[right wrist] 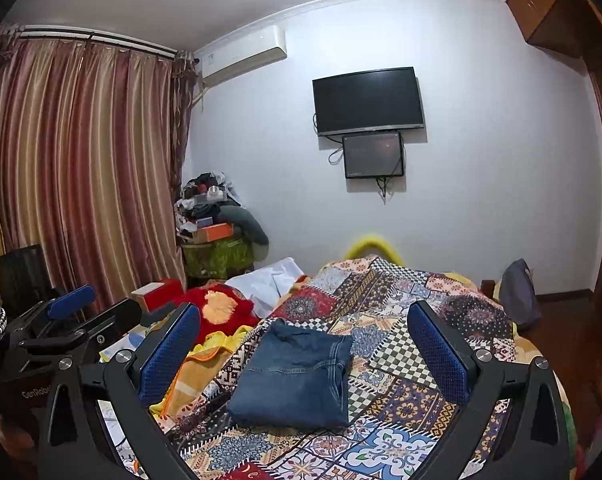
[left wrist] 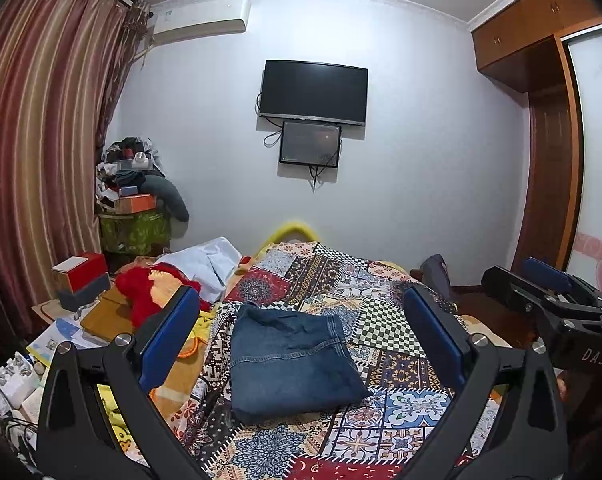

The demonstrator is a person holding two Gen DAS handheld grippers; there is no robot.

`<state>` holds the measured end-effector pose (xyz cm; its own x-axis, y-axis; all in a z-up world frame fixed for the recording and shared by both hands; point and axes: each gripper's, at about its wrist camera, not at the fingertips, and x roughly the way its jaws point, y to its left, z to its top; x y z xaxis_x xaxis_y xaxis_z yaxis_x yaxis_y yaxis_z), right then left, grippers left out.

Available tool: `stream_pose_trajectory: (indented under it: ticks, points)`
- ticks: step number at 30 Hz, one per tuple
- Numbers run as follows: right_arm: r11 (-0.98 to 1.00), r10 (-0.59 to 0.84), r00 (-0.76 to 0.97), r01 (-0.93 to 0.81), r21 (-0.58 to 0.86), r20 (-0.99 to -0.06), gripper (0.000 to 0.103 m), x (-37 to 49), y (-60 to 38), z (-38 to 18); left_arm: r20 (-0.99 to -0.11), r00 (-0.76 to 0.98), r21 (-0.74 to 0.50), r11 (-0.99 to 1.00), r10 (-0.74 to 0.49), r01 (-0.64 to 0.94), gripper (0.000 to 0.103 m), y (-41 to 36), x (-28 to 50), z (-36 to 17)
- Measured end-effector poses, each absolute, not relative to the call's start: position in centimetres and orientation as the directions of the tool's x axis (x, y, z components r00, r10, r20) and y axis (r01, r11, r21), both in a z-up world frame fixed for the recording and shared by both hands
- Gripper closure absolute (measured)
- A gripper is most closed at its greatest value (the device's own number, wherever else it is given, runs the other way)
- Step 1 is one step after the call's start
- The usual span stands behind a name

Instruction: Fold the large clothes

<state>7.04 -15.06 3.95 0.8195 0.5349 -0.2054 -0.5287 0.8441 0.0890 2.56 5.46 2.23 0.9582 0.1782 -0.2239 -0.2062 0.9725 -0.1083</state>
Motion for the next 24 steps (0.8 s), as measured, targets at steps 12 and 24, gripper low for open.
stream_pose_trajectory:
  ticks: [12,24]
  points:
    - [0.848,0.53,0.822,-0.521,0.098,-0.211,0.0,7.19,-15.37,3.93,-0.238,0.959,-0.104,0.977,0.155,-0.184,0.0,5.15,2.93,1.9]
    - [0.852,0.523,0.824,-0.515,0.099,-0.218,0.0,7.22,-15.13,3.8,-0.244,0.96,-0.112,0.98,0.135,-0.166,0.0,5.33,2.97,1.87]
